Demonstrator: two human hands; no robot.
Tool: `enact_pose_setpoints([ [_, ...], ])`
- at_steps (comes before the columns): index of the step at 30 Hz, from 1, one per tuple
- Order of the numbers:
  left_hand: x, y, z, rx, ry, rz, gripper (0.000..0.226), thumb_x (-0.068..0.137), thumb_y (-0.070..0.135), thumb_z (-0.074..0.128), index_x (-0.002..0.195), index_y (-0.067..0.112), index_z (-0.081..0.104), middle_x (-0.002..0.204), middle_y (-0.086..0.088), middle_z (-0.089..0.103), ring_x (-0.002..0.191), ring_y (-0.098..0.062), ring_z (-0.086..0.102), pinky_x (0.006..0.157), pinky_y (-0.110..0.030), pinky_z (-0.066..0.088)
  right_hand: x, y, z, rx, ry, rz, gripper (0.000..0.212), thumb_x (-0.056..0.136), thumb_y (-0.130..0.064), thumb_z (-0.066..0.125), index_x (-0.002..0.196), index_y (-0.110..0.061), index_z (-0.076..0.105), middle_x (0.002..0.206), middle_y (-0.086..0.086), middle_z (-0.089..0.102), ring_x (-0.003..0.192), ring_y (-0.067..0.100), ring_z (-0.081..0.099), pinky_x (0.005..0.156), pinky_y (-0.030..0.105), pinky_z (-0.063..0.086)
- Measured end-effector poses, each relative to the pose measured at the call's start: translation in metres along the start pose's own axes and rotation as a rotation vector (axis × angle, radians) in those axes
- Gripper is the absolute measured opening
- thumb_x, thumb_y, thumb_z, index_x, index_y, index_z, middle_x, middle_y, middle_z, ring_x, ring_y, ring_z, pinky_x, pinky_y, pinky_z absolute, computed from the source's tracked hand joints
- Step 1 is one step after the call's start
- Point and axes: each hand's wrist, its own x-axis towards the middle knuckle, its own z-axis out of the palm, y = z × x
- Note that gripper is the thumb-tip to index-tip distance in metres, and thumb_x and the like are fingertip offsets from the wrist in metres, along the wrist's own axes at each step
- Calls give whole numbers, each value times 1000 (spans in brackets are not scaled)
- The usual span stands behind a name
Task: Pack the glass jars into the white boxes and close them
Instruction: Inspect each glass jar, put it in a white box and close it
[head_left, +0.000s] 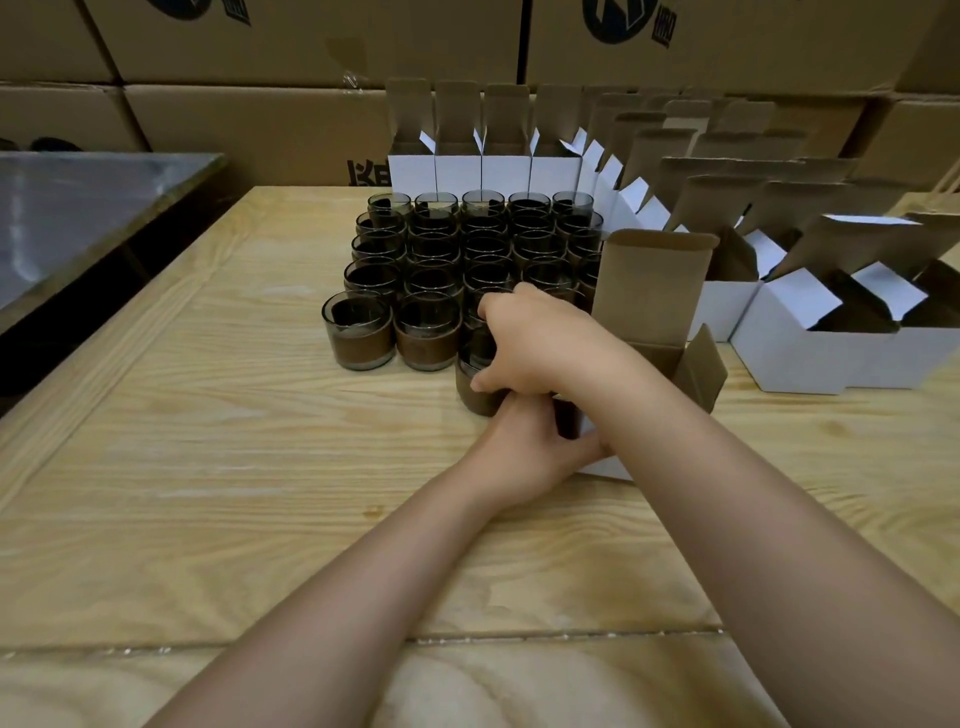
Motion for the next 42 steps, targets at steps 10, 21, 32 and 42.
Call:
enact_pose_setpoints([
  [10, -1, 1, -5, -113, 88, 28, 88, 66, 44, 83, 117, 65, 14, 114, 44, 39, 106, 25, 45, 77, 0, 41, -18, 9, -40, 558, 166, -128, 62, 73, -40, 81, 127, -20, 57, 94, -11, 53, 90, 10, 58, 72, 26, 49],
  [21, 7, -14, -15, -224, 157, 21, 89, 68, 29, 87, 119, 56, 20, 124, 16, 53, 114, -2, 58, 89, -23, 53, -41, 61, -67, 572, 241, -58, 80, 37, -67, 67, 108, -29, 67, 89, -8, 62, 82, 5, 58, 67, 21, 44],
  [32, 7, -16, -17, -205, 178, 49, 89, 66, 26, 88, 122, 50, 22, 118, 16, 52, 106, -5, 62, 87, -25, 54, -40, 87, -38, 511, 224, 36, 73, 55, -58, 76, 120, -28, 61, 95, -13, 52, 85, 6, 52, 66, 21, 41],
  [42, 8, -19, -15, -171, 222, 100, 90, 68, 20, 87, 129, 33, 22, 109, 33, 41, 95, 21, 51, 75, 0, 39, -26, 73, -13, 146, 135, 115, 63, 69, -56, 76, 123, -28, 57, 117, 1, 59, 124, 23, 35, 83, 32, 30],
])
